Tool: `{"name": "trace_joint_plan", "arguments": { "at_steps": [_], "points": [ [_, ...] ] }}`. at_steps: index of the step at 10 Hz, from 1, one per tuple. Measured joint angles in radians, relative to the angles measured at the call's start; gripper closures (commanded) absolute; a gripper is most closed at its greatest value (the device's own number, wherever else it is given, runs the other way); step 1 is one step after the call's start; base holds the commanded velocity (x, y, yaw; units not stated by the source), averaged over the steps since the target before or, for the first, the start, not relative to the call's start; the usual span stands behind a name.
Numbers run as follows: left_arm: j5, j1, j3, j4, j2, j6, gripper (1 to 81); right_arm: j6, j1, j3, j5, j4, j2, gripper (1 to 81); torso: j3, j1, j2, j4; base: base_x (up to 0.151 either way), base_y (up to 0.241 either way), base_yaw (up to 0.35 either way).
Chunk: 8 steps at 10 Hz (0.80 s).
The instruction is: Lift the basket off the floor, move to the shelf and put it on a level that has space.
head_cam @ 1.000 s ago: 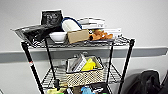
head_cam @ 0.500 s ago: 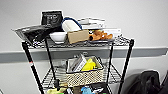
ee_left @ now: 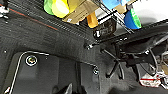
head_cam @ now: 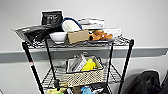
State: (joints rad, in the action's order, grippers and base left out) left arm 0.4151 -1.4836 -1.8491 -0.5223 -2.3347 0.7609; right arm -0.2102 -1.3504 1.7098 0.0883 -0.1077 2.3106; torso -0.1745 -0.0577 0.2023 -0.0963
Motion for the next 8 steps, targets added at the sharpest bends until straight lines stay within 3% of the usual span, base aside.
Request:
{"name": "trace_joint_plan", "arguments": {
  "at_steps": [8],
  "points": [
    [-0.087, -0.042, -0.349, -0.033, -0.27, -0.002, 1.0, 0.0, -0.118, 0.464, -0.019, 0.066, 0.303, 1.0, 0.001, 0.001, 0.001, 0.0, 0.0, 0.0, 0.0]
  ]
}}
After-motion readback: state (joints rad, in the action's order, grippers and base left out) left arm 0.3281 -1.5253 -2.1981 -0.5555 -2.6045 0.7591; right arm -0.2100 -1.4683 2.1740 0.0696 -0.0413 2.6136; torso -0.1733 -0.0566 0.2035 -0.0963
